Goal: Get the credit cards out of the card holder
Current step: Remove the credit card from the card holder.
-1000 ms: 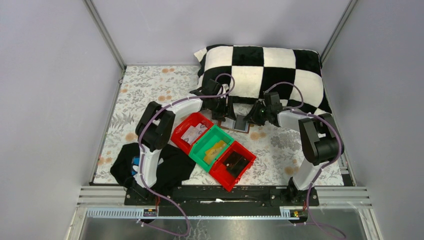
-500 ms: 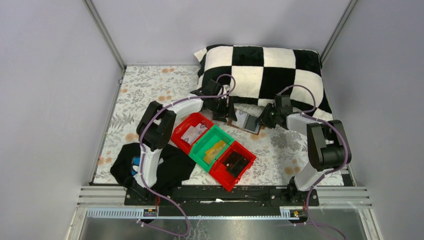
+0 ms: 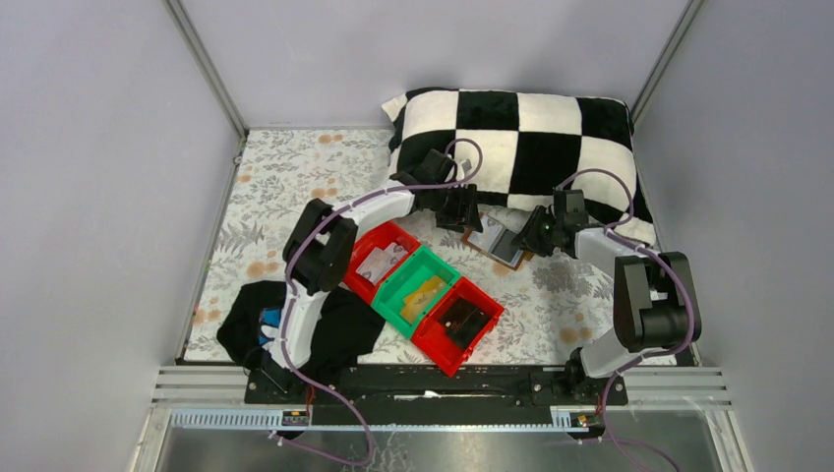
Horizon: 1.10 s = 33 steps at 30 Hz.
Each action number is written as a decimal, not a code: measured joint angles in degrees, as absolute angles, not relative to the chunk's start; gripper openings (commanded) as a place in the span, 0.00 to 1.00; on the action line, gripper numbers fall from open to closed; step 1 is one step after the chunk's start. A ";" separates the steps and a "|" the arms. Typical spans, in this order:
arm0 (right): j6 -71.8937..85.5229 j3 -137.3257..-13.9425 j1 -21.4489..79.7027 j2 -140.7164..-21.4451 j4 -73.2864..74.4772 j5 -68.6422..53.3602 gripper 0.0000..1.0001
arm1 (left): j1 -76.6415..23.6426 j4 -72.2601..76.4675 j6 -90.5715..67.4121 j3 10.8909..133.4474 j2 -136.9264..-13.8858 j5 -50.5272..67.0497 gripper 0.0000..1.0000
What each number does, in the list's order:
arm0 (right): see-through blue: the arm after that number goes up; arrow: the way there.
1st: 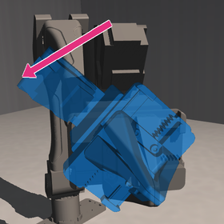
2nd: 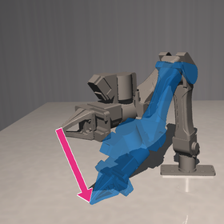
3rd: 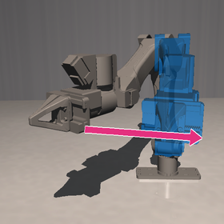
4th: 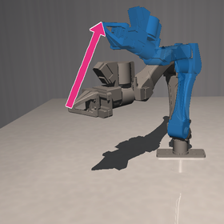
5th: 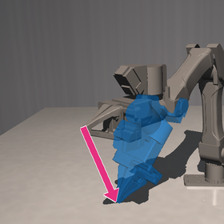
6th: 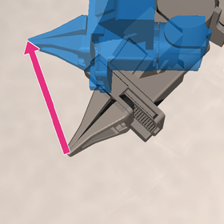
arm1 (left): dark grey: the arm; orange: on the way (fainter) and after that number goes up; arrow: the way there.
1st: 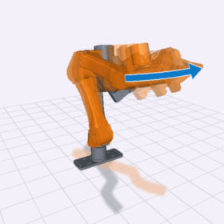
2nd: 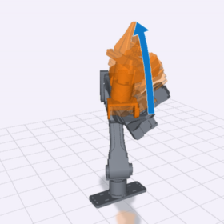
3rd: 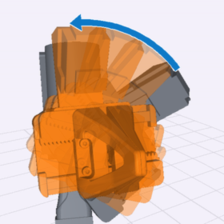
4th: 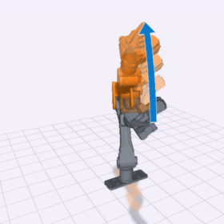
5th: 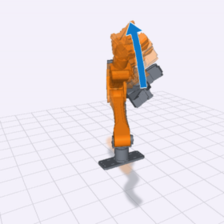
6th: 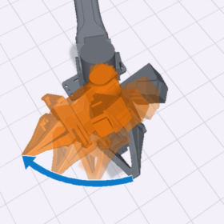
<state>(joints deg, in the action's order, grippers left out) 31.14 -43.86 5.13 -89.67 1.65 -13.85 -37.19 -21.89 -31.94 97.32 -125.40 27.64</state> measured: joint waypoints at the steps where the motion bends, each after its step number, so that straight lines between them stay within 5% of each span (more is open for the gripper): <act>1: 31.31 -43.86 5.13 -89.47 1.63 -14.48 0.37 | -37.21 -22.09 -31.70 98.02 -125.62 27.64 0.59; 16: 40.23 -46.72 6.66 -97.62 -7.27 -23.49 0.37 | -37.15 -19.09 -30.44 103.48 -132.84 28.32 0.54; 33: 41.85 -45.95 7.40 -100.33 -10.04 -23.59 0.36 | -37.95 -10.20 -33.15 91.00 -129.47 29.89 0.00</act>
<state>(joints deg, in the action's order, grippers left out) 41.85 -45.95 7.40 -100.33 -10.04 -23.59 -37.95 -10.20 -33.15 91.00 -129.47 29.89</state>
